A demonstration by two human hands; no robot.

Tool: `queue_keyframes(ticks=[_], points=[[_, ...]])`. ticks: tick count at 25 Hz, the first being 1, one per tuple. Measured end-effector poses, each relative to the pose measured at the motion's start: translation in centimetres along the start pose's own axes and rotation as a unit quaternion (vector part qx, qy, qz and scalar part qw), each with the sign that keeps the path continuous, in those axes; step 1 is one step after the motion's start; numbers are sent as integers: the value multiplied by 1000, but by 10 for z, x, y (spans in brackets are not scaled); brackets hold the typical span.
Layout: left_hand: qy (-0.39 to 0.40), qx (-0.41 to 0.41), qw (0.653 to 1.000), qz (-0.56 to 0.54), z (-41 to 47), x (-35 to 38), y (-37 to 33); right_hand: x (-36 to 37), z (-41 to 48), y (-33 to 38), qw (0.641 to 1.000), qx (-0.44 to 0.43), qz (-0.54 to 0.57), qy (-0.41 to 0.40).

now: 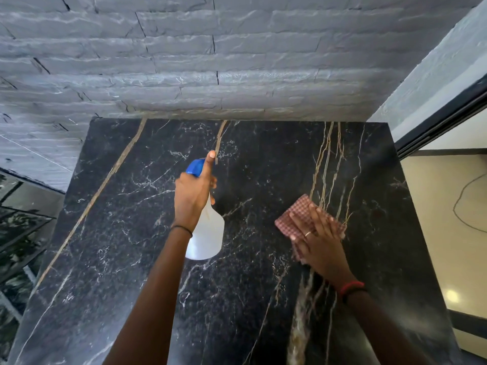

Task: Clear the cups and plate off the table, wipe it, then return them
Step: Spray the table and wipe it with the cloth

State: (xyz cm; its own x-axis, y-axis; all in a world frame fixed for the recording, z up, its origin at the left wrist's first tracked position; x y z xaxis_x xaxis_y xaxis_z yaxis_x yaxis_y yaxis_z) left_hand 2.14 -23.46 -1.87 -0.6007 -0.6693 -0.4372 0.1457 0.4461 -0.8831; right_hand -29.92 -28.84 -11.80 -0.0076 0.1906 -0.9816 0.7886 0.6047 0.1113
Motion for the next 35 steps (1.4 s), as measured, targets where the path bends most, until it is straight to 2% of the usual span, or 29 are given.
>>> queue_keyframes(ticks=[3,6,9,13,15,18,21,24,27,30,35], points=[[4,-7,1000,8,8,8,-1,-17,70,-23,998,62,11,1],[6,-3,1000,2,14,10,-4,-24,141,-4,994,95,52,3],[-10,-3,1000,-2,23,6,-7,-23,174,49,998,46,45,1],[-21,-4,1000,5,37,2,-7,-7,138,103,997,-71,21,-12],[-24,-8,1000,10,43,2,-6,0,108,93,996,-87,21,-23],[-27,-11,1000,5,51,2,-6,-2,92,40,998,-69,-5,-10],[-27,-20,999,3,55,1,-1,-18,130,-19,1000,-18,-16,7],[-34,-23,999,2,58,-9,2,-35,197,-38,999,36,9,-3],[-43,-32,999,3,60,-20,8,-38,262,-6,998,57,39,4],[-68,-41,997,8,60,-38,13,-34,287,56,999,8,33,14],[-100,-36,994,-8,51,-65,17,-7,206,143,991,-130,5,19]])
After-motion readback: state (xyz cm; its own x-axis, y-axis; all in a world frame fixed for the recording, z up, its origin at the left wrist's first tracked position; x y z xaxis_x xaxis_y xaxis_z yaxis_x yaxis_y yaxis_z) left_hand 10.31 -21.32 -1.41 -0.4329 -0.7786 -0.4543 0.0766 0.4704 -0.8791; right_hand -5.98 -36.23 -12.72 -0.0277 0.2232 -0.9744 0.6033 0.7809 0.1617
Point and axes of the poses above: each hand's wrist, its own z-axis towards the middle knuckle, its own x-axis out of the palm, y = z × x, the point moved 6 cm from there along z, towards the middle knuckle, and after that the axes turned 4 degrees about -y, right-handed, at the moved point
